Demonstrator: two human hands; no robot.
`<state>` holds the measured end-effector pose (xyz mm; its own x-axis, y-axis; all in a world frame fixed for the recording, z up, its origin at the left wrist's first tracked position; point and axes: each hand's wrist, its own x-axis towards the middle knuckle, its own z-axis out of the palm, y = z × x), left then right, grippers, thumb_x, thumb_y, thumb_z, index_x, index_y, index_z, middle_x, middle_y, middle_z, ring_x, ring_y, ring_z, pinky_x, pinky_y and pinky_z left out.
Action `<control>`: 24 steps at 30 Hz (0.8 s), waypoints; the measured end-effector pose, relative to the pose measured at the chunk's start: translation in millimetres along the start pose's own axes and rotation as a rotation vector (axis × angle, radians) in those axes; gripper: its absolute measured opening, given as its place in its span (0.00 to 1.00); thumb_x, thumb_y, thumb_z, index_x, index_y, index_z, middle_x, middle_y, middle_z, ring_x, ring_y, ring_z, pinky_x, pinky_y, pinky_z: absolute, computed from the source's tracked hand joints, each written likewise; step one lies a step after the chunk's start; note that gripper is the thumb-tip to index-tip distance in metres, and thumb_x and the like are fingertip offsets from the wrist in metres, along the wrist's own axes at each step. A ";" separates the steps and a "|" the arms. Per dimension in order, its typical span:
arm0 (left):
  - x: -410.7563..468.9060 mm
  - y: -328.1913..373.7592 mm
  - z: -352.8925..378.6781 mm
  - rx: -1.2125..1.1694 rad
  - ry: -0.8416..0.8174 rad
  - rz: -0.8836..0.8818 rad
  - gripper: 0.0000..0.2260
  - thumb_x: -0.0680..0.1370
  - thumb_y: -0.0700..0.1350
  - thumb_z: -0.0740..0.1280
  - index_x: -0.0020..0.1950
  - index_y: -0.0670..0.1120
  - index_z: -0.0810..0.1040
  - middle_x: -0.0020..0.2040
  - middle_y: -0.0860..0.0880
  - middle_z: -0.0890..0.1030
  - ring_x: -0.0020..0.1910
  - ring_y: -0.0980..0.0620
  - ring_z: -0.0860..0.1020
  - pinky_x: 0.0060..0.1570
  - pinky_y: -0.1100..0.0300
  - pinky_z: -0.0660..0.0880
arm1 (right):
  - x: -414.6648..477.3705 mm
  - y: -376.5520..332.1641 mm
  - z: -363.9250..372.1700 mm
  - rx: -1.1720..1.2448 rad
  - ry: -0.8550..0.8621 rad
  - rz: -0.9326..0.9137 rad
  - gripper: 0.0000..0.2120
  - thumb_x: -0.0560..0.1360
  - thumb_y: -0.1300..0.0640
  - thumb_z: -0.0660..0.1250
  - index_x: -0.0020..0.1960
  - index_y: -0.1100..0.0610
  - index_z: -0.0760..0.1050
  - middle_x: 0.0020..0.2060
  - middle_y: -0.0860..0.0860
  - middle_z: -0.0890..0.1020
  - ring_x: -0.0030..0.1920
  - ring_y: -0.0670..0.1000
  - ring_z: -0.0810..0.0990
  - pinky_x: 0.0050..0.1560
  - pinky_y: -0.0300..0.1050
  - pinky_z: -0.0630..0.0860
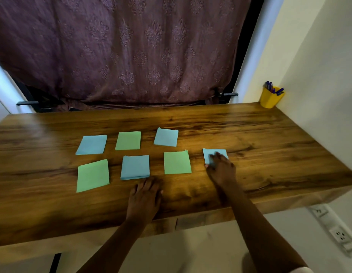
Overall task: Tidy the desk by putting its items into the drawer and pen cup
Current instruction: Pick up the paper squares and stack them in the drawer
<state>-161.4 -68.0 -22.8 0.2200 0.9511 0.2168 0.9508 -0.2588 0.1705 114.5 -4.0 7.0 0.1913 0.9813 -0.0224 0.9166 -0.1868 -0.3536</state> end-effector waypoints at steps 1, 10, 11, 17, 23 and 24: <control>0.0 -0.2 0.3 -0.001 -0.009 -0.001 0.22 0.79 0.58 0.49 0.58 0.50 0.79 0.57 0.49 0.81 0.54 0.47 0.80 0.49 0.51 0.77 | -3.8 0.6 8.4 -0.036 -0.049 -0.018 0.24 0.80 0.47 0.55 0.75 0.49 0.58 0.76 0.51 0.58 0.76 0.53 0.54 0.72 0.61 0.53; -1.0 -0.2 2.3 0.028 -0.046 0.009 0.21 0.77 0.56 0.52 0.57 0.49 0.79 0.58 0.48 0.81 0.55 0.46 0.80 0.50 0.51 0.77 | -11.5 9.2 21.8 -0.073 0.014 -0.052 0.25 0.81 0.46 0.48 0.77 0.49 0.52 0.77 0.50 0.50 0.77 0.50 0.44 0.74 0.60 0.40; -2.9 -1.2 3.1 0.019 -0.052 0.016 0.21 0.77 0.57 0.52 0.57 0.49 0.79 0.58 0.48 0.80 0.56 0.46 0.79 0.51 0.50 0.77 | -14.2 8.5 22.1 -0.053 0.064 -0.050 0.26 0.81 0.44 0.47 0.77 0.49 0.51 0.77 0.50 0.49 0.77 0.50 0.43 0.73 0.59 0.39; -28.5 -20.3 0.8 -0.006 0.044 0.086 0.22 0.79 0.57 0.50 0.58 0.50 0.79 0.57 0.50 0.81 0.55 0.49 0.80 0.51 0.52 0.77 | -62.6 -30.0 31.6 0.099 0.216 -0.050 0.26 0.81 0.46 0.50 0.77 0.52 0.53 0.77 0.51 0.53 0.77 0.52 0.46 0.75 0.55 0.40; -80.2 -74.5 -19.5 -0.040 0.127 0.003 0.16 0.75 0.55 0.55 0.53 0.54 0.81 0.52 0.53 0.82 0.49 0.50 0.81 0.43 0.53 0.77 | -140.5 -126.1 77.8 0.137 0.224 -0.151 0.22 0.78 0.46 0.53 0.67 0.53 0.71 0.65 0.55 0.75 0.67 0.59 0.71 0.70 0.60 0.61; -91.4 -90.4 -23.6 -0.045 0.133 -0.023 0.17 0.75 0.55 0.56 0.54 0.54 0.80 0.52 0.53 0.82 0.49 0.50 0.80 0.43 0.53 0.77 | -150.5 -140.6 85.9 0.134 0.235 -0.193 0.22 0.77 0.45 0.53 0.65 0.53 0.73 0.61 0.55 0.77 0.63 0.59 0.74 0.67 0.61 0.65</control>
<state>-272.7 -135.4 -35.3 0.1643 0.9269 0.3375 0.9439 -0.2471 0.2190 -73.4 -121.3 -20.2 0.1086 0.9573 0.2680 0.8923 0.0250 -0.4508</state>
